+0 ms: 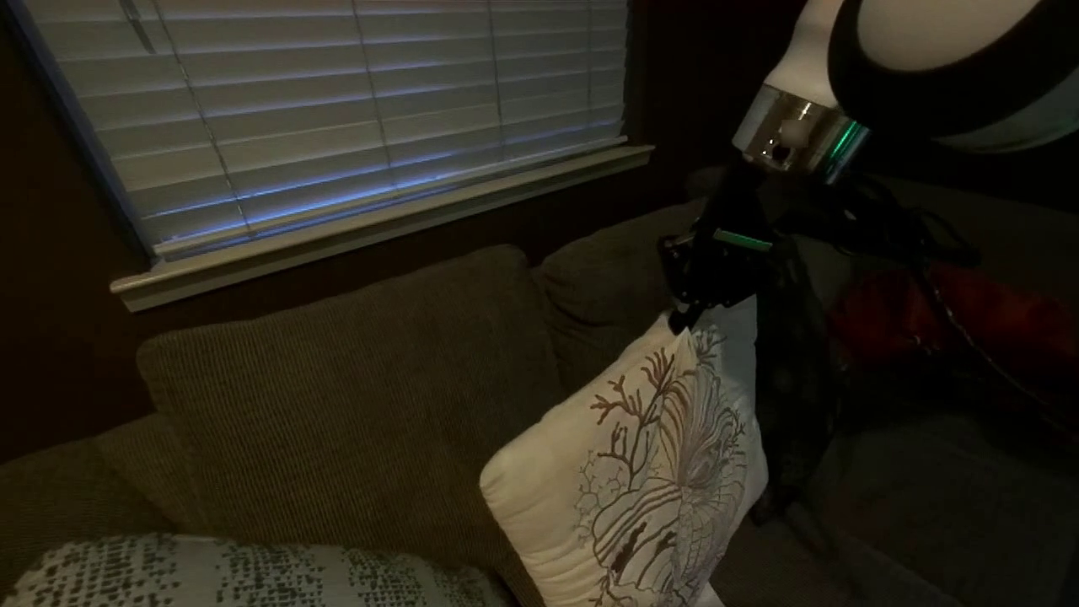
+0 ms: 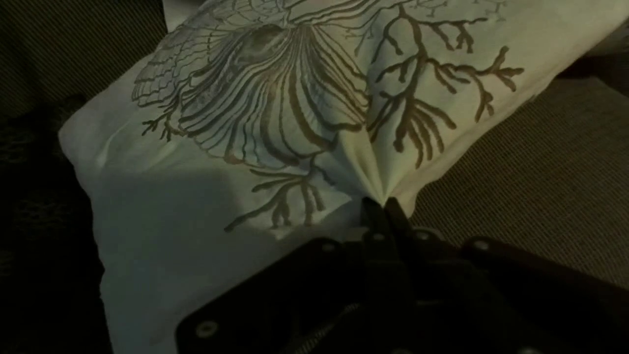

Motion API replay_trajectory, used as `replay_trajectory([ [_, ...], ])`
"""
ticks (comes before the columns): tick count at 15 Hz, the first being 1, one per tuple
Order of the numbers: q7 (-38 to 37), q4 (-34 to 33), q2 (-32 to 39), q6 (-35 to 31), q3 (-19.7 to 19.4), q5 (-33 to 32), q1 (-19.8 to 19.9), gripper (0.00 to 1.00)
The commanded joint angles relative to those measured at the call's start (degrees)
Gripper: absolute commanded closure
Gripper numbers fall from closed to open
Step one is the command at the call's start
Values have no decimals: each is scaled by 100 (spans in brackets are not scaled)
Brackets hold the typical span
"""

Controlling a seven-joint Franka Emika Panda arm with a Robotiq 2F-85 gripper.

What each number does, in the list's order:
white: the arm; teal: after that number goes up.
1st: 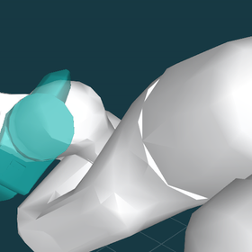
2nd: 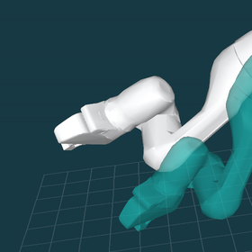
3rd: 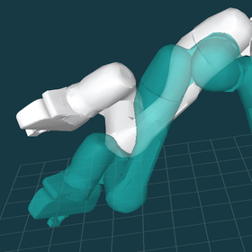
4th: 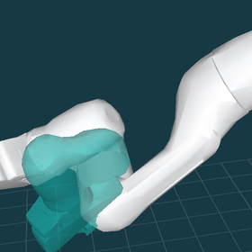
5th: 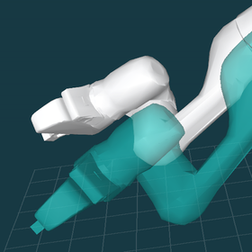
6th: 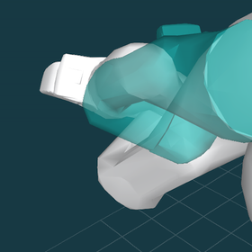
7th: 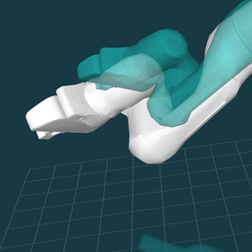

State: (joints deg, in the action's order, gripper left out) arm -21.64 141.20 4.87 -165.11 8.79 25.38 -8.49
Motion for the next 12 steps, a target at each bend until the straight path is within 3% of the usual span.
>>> replay_trajectory([
  [1, 839, 437, -612, 305, 29, 401, 186, 99],
  [6, 2117, 804, -1067, 763, -206, 1141, 299, 99],
  [9, 2944, 938, -1364, 1104, -365, 1934, 281, 99],
  [12, 3304, 1115, -1678, 1516, -597, 2591, 245, 99],
])
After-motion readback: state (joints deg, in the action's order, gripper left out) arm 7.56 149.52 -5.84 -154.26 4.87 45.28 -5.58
